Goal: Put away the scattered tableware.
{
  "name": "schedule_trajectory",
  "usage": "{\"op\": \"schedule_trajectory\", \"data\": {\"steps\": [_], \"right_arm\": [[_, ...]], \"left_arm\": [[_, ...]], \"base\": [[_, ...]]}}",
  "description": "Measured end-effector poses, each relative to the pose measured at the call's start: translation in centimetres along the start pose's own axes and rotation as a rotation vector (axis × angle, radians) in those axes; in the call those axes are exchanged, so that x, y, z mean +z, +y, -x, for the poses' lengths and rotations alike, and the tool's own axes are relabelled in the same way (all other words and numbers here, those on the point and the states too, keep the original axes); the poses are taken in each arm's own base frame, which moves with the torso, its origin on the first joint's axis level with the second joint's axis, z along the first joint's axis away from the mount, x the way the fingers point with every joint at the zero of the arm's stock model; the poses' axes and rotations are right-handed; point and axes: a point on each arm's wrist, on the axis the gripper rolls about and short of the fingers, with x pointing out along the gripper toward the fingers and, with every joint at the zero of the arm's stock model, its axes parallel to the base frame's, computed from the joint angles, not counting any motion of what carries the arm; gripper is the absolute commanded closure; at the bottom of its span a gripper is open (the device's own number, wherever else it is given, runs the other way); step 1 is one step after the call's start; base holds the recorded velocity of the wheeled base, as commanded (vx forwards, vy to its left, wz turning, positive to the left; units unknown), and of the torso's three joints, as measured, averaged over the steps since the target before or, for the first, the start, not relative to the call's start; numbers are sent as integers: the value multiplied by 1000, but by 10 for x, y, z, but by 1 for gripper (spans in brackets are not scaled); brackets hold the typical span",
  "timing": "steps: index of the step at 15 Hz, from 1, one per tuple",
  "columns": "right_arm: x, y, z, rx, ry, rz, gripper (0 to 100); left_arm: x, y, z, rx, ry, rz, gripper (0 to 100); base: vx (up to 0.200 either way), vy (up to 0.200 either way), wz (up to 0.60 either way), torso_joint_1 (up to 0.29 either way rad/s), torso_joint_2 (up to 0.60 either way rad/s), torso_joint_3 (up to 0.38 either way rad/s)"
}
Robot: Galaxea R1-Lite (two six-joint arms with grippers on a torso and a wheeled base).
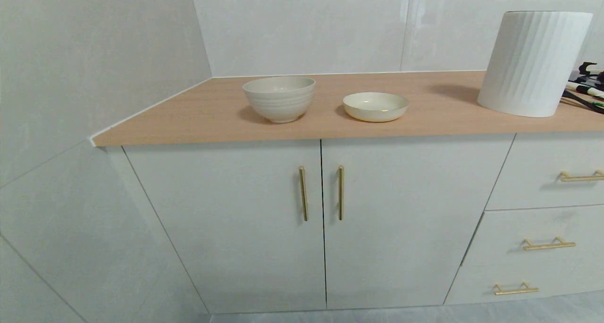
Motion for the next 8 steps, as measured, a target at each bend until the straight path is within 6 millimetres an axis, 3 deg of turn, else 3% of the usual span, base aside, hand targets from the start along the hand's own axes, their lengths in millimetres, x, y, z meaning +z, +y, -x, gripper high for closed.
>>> {"op": "schedule_trajectory", "data": {"steps": [6,7,8], "right_arm": [[1,0,0,7,-6,26,0],[5,1,1,23,-13,22,0],[22,1,6,65,-61,11,0]], "left_arm": [[0,0,0,0,0,0,0],[0,0,0,0,0,0,0],[0,0,0,0,0,0,0]], "base": [[0,0,0,0,0,0],[0,0,0,0,0,0],[0,0,0,0,0,0]]}}
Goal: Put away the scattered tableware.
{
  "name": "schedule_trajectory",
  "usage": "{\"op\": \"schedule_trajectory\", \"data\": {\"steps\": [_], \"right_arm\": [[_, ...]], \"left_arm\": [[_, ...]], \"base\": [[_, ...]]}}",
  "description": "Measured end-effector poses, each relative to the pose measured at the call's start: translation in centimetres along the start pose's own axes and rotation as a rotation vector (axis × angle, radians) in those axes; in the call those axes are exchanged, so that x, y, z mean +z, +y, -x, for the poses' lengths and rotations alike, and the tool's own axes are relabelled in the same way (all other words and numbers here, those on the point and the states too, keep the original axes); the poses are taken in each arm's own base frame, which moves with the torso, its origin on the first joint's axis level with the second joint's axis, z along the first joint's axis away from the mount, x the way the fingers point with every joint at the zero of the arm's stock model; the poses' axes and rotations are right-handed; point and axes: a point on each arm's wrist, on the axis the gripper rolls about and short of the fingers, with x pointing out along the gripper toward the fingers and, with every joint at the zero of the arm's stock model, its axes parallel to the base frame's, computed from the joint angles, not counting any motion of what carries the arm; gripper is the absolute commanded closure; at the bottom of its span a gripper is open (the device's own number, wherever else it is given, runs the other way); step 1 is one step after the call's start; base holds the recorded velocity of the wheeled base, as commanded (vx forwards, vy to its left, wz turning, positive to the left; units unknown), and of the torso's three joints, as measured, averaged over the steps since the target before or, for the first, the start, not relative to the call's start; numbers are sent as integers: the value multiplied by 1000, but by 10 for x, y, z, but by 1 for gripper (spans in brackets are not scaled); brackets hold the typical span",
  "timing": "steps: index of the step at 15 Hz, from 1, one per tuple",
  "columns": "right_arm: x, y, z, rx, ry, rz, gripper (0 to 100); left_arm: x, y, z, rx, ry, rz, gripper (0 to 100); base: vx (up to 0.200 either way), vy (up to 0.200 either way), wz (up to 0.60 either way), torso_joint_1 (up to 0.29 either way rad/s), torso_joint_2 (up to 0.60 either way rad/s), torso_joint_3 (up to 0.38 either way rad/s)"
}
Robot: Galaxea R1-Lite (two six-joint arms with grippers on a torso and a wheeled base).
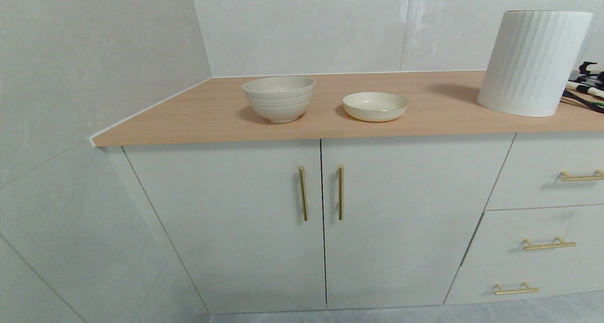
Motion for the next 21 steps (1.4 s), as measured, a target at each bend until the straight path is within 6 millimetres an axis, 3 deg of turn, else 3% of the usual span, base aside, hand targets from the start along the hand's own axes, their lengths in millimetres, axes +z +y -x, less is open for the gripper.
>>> {"op": "schedule_trajectory", "data": {"steps": [2,4,7,10,12,15,18,21], "right_arm": [[36,2,2,117,-33,-17,0],[64,3,-10,227,19,-32,0],[102,5,-65,417,192,-77,0],[122,22,-146,595,342,-117,0],[124,44,-199,696,419,-143,0],[109,83,-253,813,497,-148,0],[91,117,-288,880,530,-141,0],[77,135,-309,901,560,-138,0]], "left_arm": [[0,0,0,0,0,0,0],[0,0,0,0,0,0,0],[0,0,0,0,0,0,0],[0,0,0,0,0,0,0],[0,0,0,0,0,0,0],[0,0,0,0,0,0,0],[0,0,0,0,0,0,0],[0,0,0,0,0,0,0]], "base": [[0,0,0,0,0,0],[0,0,0,0,0,0],[0,0,0,0,0,0],[0,0,0,0,0,0],[0,0,0,0,0,0],[0,0,0,0,0,0],[0,0,0,0,0,0],[0,0,0,0,0,0]]}}
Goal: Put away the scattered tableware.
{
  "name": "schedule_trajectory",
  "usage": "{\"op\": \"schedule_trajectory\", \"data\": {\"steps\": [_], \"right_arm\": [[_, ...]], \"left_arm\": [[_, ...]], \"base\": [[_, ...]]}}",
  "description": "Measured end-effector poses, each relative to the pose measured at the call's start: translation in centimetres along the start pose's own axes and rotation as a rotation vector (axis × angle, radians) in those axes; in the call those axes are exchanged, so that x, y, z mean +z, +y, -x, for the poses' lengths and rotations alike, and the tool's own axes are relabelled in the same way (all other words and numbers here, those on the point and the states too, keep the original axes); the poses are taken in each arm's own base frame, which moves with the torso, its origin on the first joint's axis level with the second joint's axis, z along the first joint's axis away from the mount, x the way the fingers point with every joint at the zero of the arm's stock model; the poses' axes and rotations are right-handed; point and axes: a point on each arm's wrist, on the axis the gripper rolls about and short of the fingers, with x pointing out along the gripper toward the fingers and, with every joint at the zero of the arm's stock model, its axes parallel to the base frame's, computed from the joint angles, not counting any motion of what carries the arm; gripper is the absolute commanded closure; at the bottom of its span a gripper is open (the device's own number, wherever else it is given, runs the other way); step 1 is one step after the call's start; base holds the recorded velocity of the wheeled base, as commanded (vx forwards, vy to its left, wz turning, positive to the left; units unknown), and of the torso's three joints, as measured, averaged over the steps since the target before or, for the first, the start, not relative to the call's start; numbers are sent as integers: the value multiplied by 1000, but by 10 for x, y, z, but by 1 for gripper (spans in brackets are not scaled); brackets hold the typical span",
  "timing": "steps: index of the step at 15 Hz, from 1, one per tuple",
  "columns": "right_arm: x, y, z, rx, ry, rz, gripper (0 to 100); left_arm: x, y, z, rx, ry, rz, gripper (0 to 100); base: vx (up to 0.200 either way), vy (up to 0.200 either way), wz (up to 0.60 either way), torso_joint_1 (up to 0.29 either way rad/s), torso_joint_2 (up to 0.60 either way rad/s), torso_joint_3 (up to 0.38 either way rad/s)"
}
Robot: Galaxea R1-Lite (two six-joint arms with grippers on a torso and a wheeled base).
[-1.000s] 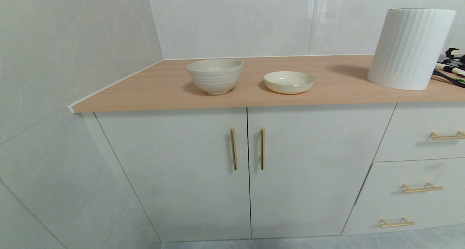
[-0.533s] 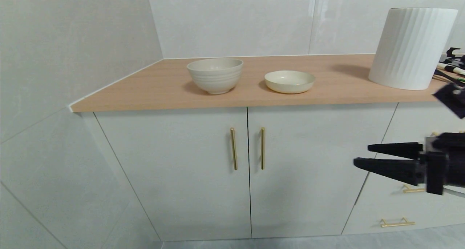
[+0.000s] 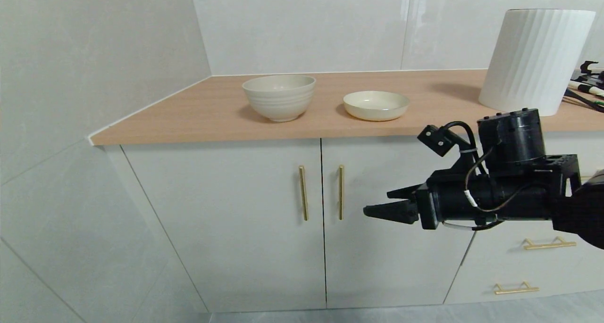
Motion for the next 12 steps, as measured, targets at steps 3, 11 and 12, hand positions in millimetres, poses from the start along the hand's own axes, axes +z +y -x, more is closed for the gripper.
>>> {"op": "schedule_trajectory", "data": {"steps": [3,11,12], "right_arm": [[4,-14,-34,8,-25,9,0],[-6,-49,-96,-36,-114,-21,0],[-8,-49,-99,-33,-111,-34,0]], "left_arm": [[0,0,0,0,0,0,0],[0,0,0,0,0,0,0],[0,0,0,0,0,0,0]], "base": [[0,0,0,0,0,0],[0,0,0,0,0,0],[0,0,0,0,0,0]]}}
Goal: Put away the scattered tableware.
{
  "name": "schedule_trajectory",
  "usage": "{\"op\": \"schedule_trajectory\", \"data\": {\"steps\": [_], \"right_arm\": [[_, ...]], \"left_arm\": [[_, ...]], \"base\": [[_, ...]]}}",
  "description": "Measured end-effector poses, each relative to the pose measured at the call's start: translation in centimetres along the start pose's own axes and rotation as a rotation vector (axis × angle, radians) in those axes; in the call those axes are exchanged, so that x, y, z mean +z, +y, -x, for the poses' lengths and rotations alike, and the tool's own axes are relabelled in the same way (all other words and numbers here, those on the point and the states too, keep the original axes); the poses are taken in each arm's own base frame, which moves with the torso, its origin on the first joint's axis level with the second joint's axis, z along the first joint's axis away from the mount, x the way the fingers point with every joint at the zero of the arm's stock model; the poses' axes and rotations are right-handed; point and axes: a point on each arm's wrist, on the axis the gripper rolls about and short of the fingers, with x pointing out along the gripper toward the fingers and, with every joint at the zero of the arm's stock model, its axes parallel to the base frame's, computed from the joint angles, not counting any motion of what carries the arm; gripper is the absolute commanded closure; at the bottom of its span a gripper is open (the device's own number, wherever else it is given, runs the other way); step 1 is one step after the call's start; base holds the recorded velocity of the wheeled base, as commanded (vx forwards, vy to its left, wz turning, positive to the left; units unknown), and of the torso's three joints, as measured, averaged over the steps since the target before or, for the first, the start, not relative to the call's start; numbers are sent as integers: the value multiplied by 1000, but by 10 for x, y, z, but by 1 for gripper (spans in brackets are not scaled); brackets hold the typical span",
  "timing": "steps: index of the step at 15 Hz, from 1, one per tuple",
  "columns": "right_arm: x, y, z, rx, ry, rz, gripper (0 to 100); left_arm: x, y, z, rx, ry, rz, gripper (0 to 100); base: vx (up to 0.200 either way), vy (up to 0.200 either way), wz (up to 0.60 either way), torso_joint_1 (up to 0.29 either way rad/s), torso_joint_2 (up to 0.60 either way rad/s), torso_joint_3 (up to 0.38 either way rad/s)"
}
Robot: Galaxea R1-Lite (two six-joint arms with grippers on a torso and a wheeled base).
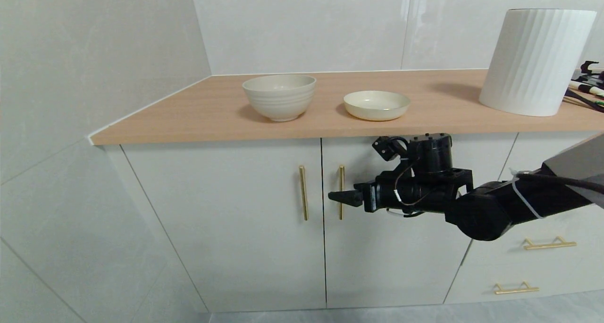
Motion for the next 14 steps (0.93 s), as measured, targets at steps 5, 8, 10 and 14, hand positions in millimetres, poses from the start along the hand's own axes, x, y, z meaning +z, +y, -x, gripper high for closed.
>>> {"op": "schedule_trajectory", "data": {"steps": [5,8,10,14], "right_arm": [[-4,13,-11,44,-21,-37,0],[-7,13,-17,19,-52,-33,0],[-10,16,-22,25,-57,-38,0],[-16,23,-23,50,-81,-54,0]], "left_arm": [[0,0,0,0,0,0,0],[0,0,0,0,0,0,0],[0,0,0,0,0,0,0],[0,0,0,0,0,0,0]], "base": [[0,0,0,0,0,0],[0,0,0,0,0,0],[0,0,0,0,0,0],[0,0,0,0,0,0]]}}
